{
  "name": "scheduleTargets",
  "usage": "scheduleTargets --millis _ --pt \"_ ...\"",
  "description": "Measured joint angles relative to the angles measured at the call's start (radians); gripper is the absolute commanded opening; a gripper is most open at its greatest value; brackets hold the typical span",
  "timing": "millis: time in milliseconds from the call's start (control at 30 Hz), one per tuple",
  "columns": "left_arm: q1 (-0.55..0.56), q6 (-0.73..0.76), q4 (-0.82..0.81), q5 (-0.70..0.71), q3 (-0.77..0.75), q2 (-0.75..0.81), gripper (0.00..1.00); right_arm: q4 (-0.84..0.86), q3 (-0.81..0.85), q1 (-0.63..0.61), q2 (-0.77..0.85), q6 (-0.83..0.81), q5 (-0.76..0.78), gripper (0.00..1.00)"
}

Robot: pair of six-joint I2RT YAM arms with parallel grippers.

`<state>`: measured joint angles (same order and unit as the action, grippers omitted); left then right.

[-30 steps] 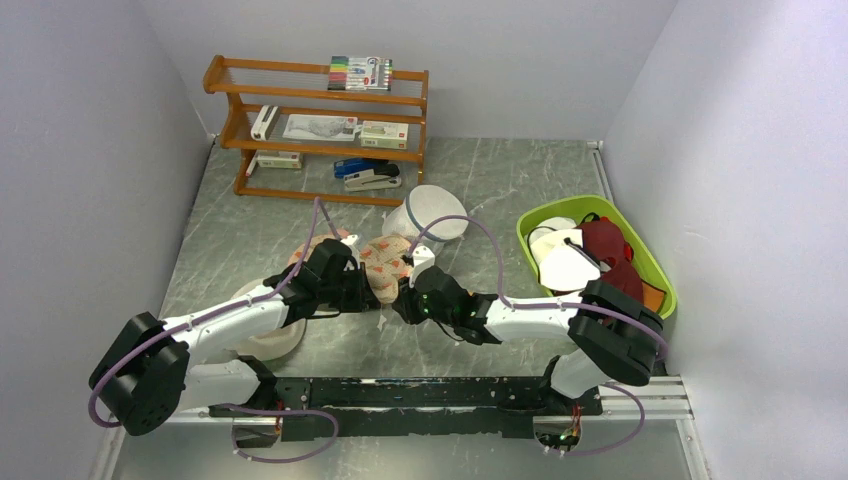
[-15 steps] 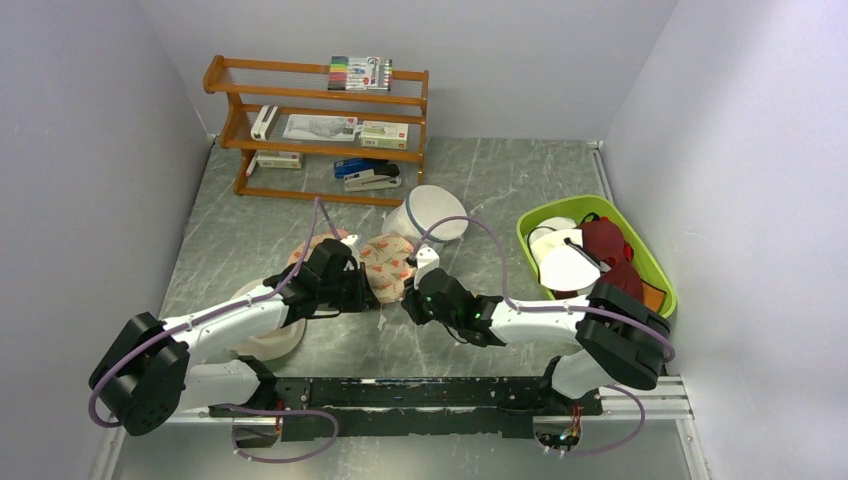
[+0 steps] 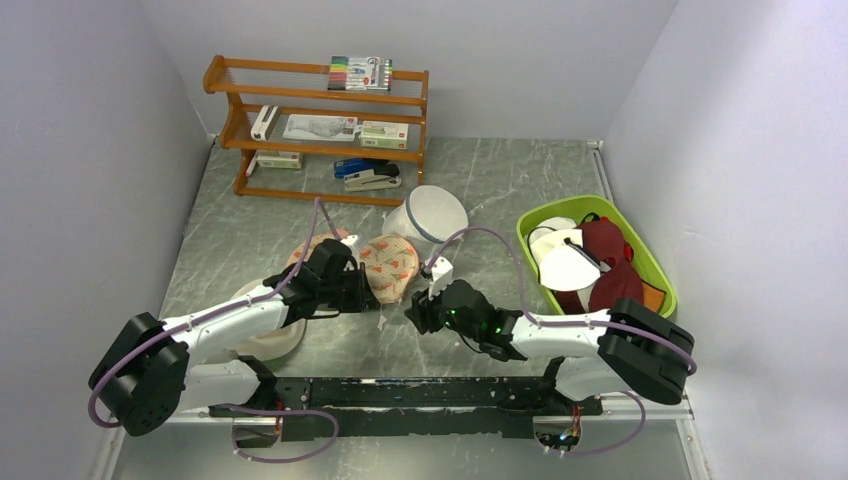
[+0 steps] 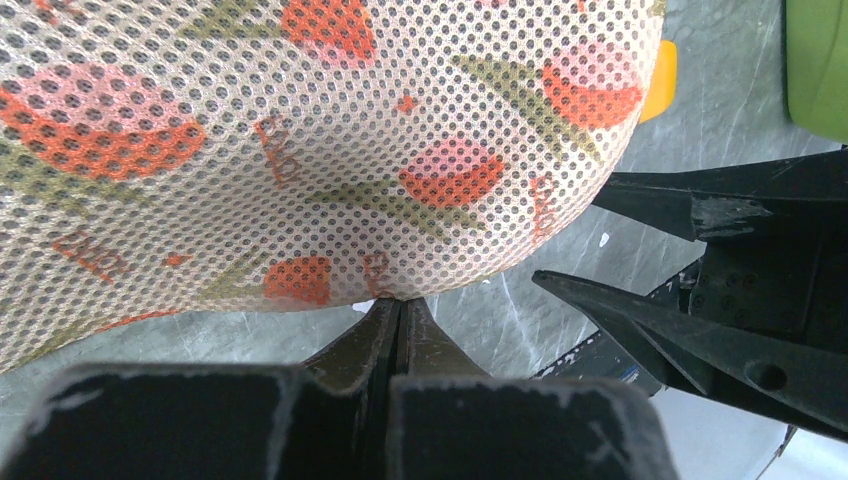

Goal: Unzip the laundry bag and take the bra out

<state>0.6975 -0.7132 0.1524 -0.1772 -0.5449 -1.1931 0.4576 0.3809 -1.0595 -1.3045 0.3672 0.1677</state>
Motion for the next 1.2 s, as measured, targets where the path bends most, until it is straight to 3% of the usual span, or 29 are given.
scheduleTargets --millis 200,400,533,700,1067,1200 --pt "0.000 0.002 0.002 0.000 -0.001 0.000 0.07 0.084 0.005 -0.007 -0.031 -0.059 -0.027 0.48" --pt "0.000 0.003 0.004 0.000 -0.004 0.000 0.07 0.088 0.072 -0.042 -0.135 -0.070 0.039 0.45" --pt "0.000 0.003 0.005 0.000 -0.004 0.000 0.07 0.074 0.122 -0.088 -0.183 -0.084 0.124 0.32" --pt "0.000 0.003 0.008 0.000 -0.004 0.002 0.07 0.069 0.141 -0.114 -0.216 -0.085 0.204 0.27" --pt "0.000 0.003 0.010 0.002 -0.004 0.013 0.07 0.068 0.143 -0.120 -0.230 -0.061 0.266 0.00" --pt "0.000 0.005 0.014 0.002 -0.004 0.021 0.31 0.068 0.142 -0.120 -0.223 -0.057 0.267 0.00"
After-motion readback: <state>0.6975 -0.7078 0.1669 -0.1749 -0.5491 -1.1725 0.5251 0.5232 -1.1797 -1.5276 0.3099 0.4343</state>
